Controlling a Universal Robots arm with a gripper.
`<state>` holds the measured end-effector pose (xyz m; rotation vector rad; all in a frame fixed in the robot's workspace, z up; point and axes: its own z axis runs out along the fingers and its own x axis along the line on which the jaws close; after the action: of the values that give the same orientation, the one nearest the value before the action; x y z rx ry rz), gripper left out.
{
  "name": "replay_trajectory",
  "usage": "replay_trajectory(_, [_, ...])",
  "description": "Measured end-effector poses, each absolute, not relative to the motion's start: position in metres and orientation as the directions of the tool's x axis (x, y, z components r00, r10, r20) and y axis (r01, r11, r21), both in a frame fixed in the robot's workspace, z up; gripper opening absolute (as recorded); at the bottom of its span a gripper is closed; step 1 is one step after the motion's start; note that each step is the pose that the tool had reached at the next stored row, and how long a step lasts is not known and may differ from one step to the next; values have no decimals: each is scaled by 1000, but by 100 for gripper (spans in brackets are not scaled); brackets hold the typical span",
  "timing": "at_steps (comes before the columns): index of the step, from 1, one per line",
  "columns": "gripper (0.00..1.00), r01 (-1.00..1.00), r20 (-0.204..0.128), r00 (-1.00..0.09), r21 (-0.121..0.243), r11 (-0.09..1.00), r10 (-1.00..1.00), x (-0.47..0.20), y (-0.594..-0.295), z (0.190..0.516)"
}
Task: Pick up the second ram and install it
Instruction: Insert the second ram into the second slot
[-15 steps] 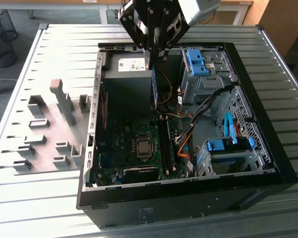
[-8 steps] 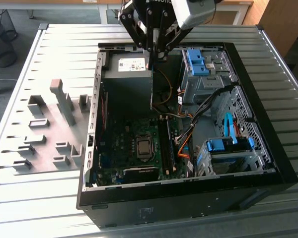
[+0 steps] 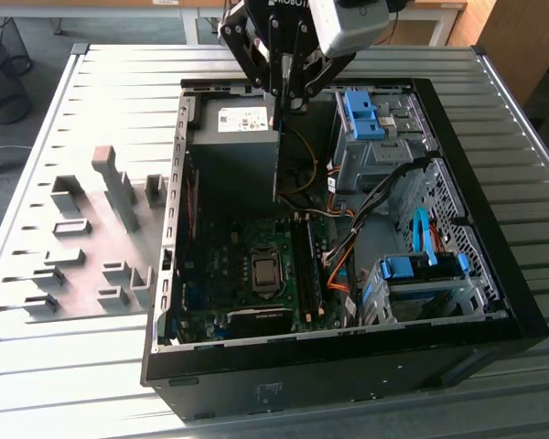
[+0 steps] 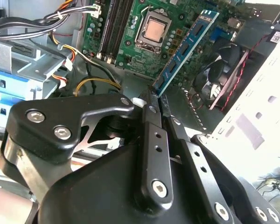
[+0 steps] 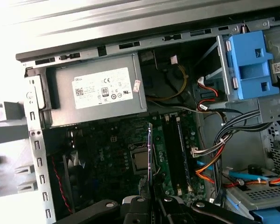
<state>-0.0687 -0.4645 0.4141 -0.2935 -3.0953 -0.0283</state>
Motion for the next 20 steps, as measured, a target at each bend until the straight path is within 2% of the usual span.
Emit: replay_trajectory(20, [14,130,34,-991,15,991,129,-66,-464,407])
